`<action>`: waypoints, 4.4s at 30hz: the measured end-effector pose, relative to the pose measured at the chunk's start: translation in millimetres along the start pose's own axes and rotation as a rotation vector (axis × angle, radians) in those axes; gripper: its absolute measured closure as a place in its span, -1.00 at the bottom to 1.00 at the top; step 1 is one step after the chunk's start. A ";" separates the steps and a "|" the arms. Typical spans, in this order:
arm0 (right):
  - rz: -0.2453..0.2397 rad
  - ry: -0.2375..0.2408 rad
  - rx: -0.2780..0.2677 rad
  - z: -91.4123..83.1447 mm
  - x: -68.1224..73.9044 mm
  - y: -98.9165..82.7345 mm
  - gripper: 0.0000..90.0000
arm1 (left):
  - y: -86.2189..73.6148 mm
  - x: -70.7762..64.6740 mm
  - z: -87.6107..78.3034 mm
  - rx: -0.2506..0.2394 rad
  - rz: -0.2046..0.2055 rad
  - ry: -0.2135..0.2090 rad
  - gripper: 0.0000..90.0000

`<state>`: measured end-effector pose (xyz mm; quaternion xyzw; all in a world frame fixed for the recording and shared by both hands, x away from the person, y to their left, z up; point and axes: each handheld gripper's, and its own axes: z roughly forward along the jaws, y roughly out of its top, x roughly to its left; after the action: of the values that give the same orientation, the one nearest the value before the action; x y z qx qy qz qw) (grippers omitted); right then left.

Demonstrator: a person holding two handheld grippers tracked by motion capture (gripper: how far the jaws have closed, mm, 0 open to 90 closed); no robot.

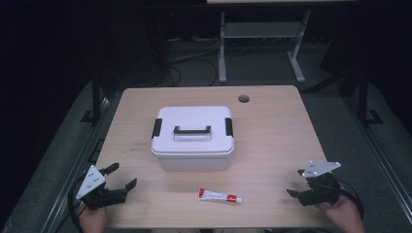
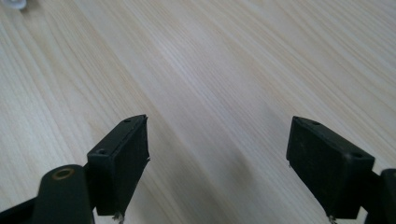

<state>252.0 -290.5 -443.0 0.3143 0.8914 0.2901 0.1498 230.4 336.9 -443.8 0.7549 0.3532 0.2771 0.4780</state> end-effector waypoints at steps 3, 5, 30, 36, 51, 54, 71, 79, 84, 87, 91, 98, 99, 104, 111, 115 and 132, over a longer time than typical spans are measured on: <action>-0.008 0.005 0.021 -2.3 -3.8 1.7 -0.55 | -0.2 -0.1 0.5 0.005 0.002 -0.005 -0.70; -0.020 0.009 0.033 -4.0 -6.7 4.7 -0.55 | -0.1 -0.2 0.0 0.000 0.001 -0.005 -0.70; -0.173 0.035 0.177 -11.8 -30.1 69.1 -0.54 | -1.1 0.6 -0.2 -0.002 0.008 -0.016 -0.70; -0.222 0.030 0.203 -16.4 -29.2 86.9 -0.54 | -1.2 1.1 -0.3 -0.004 0.009 -0.016 -0.70; -0.329 0.063 0.282 -12.8 -28.9 121.9 -0.54 | -1.7 2.6 -1.4 -0.007 0.006 -0.016 -0.70; -0.337 0.065 0.288 -12.3 -28.5 125.1 -0.54 | -1.9 3.1 -1.7 -0.011 0.004 -0.015 -0.70; -0.437 0.068 0.326 -10.5 -16.6 158.8 -0.52 | -2.1 3.8 -3.0 -0.015 0.002 -0.014 -0.70; -0.476 0.068 0.336 -13.5 -9.0 178.5 -0.52 | -2.5 4.5 -3.8 -0.020 -0.002 -0.010 -0.70; -0.505 0.066 0.349 -15.2 -4.8 190.2 -0.52 | -2.6 4.8 -4.1 -0.020 -0.001 -0.010 -0.70; -0.513 0.068 0.358 -15.4 -2.4 196.3 -0.52 | -2.5 4.9 -4.0 -0.020 -0.001 -0.011 -0.70; -0.528 0.077 0.372 -13.9 0.2 204.5 -0.52 | -2.5 4.7 -4.4 -0.022 -0.005 -0.009 -0.70; -0.553 0.091 0.383 -13.6 6.7 219.4 -0.52 | -2.7 5.4 -4.6 -0.023 -0.004 -0.007 -0.70; -0.557 0.089 0.384 -13.9 7.6 221.9 -0.52 | -2.7 5.4 -4.7 -0.024 -0.004 -0.006 -0.70; -0.570 0.095 0.386 -14.7 11.9 233.3 -0.53 | -2.9 5.7 -4.9 -0.029 -0.009 -0.005 -0.70; -0.591 0.101 0.386 -13.2 18.0 246.6 -0.57 | -3.0 5.3 -4.9 -0.033 -0.014 -0.006 -0.70; -0.596 0.110 0.390 -10.9 21.1 254.5 -0.59 | -3.0 5.3 -4.8 -0.033 -0.014 -0.006 -0.70; -0.612 0.121 0.394 1.5 31.4 287.2 -0.65 | -3.0 6.2 -5.4 -0.034 -0.014 -0.005 -0.70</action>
<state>364.9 -87.4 -271.2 0.0385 0.9902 0.0726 0.1130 229.1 345.6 -443.9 0.7449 0.3527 0.2776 0.4936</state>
